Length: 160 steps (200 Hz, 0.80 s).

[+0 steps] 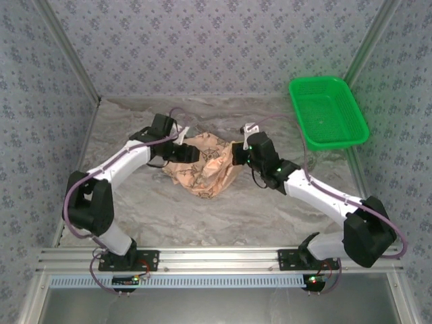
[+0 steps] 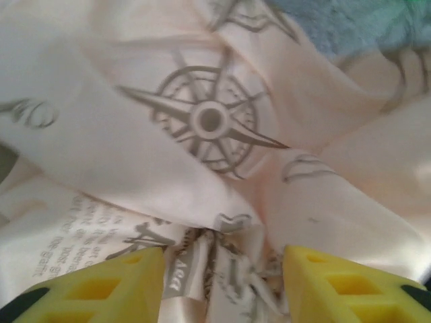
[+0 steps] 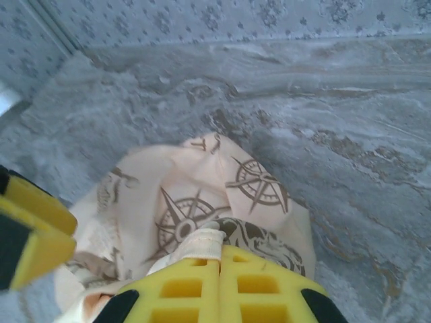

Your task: Fold the inside-out t-shirt

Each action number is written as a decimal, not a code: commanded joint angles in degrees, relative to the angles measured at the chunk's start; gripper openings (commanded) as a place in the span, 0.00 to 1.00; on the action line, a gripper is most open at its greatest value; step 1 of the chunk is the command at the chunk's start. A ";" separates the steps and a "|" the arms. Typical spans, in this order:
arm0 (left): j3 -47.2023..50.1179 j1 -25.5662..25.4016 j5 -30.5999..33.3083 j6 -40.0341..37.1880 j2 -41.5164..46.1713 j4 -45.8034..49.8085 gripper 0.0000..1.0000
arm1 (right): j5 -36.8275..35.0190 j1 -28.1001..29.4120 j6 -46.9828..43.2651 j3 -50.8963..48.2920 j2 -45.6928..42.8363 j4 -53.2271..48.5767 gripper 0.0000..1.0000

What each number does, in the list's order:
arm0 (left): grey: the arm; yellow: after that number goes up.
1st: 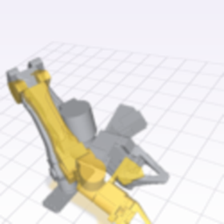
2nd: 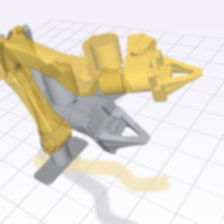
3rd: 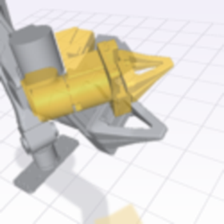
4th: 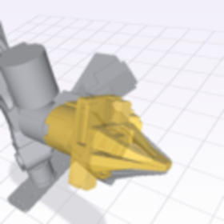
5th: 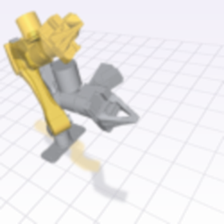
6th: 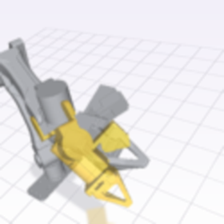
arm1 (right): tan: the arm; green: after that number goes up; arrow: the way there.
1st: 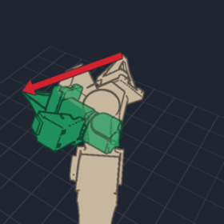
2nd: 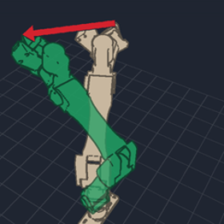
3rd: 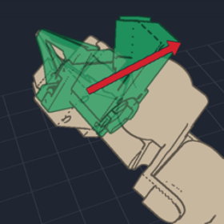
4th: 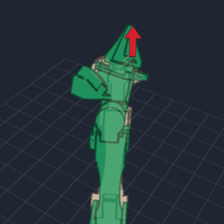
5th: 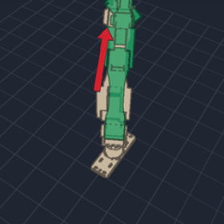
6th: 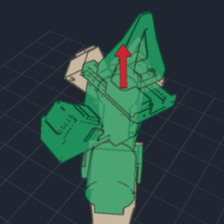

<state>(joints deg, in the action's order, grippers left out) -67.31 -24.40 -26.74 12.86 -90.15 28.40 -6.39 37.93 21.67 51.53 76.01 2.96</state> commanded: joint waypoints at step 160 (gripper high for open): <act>-1.60 -9.39 -2.26 -2.04 -4.31 -0.47 0.44 | 2.66 -5.41 13.48 -0.53 2.52 -34.43 0.45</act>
<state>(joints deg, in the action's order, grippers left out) -69.97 -33.98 -25.52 6.17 -99.77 25.96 -0.47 31.03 24.71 47.97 80.01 -14.55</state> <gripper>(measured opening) 0.393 0.439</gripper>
